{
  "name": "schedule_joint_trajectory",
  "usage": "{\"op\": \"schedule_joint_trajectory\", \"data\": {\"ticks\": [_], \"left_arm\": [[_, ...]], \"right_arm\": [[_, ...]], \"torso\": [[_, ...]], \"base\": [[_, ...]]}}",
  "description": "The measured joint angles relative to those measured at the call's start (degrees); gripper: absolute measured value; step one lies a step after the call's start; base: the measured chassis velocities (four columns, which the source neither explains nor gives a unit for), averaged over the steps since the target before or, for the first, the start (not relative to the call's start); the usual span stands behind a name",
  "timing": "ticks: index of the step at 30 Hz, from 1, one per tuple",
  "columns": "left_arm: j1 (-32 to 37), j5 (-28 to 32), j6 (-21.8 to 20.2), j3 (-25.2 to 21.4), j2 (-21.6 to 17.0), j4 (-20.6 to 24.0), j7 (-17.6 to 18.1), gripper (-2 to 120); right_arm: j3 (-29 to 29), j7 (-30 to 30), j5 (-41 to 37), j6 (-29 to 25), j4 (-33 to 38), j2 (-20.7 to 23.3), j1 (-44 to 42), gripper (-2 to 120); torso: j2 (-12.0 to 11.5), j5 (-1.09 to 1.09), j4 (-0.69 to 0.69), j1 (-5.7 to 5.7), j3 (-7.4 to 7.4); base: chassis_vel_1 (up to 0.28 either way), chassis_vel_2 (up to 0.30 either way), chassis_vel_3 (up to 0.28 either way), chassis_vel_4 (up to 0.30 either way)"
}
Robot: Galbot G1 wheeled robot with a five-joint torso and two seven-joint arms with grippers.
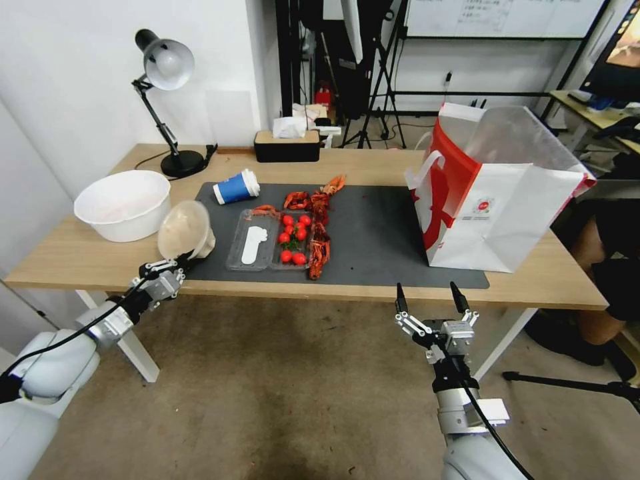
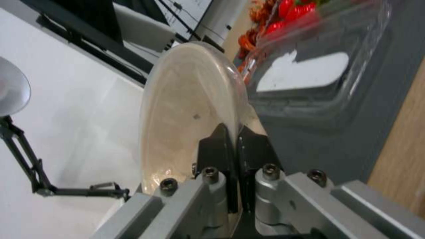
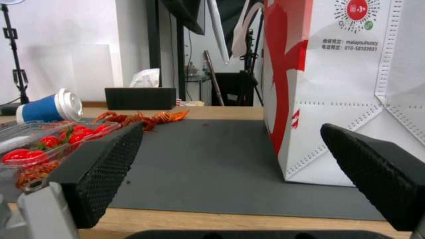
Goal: Pick up the trash from the table and place it into the takeout bag.
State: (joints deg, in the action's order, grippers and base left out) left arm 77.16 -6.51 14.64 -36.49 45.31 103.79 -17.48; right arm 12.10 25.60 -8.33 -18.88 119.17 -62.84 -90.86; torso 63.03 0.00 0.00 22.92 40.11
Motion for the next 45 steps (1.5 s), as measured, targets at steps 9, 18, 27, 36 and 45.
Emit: {"op": "schedule_joint_trajectory", "data": {"ticks": [9,18,27,36,45], "left_arm": [[-0.2,3.4,0.8,1.0,-1.6,4.7,0.0,0],[-11.6,24.8,-0.7,13.3,-8.7,10.6,1.7,0],[-37.7,44.1,-0.8,35.3,-11.8,8.6,1.8,0],[-57.4,51.9,-1.3,51.9,-7.4,3.7,0.5,0],[-73.0,55.8,-2.1,65.3,4.6,-5.3,0.5,0]], "right_arm": [[0.2,0.0,0.3,0.0,0.2,-0.3,-0.3,100],[0.3,0.2,1.1,0.0,1.0,-0.8,-0.9,100],[1.4,0.5,1.3,0.5,1.3,-0.8,-1.0,100],[1.6,0.9,1.2,1.6,1.0,0.0,0.8,100],[1.6,1.2,0.7,2.0,0.1,1.1,2.4,100]], "torso": [[0.0,0.0,0.01,0.0,0.0],[0.0,0.0,0.01,0.0,0.0],[0.0,0.0,0.01,0.0,0.0],[0.0,0.02,0.01,0.0,0.0],[0.0,0.01,0.02,0.0,0.0]], "base": [[0.0,0.0,0.0,0.0],[0.0,0.0,0.0,0.0],[0.0,0.0,0.0,0.0],[0.0,0.0,0.0,0.0],[0.0,0.0,0.0,0.0]]}}
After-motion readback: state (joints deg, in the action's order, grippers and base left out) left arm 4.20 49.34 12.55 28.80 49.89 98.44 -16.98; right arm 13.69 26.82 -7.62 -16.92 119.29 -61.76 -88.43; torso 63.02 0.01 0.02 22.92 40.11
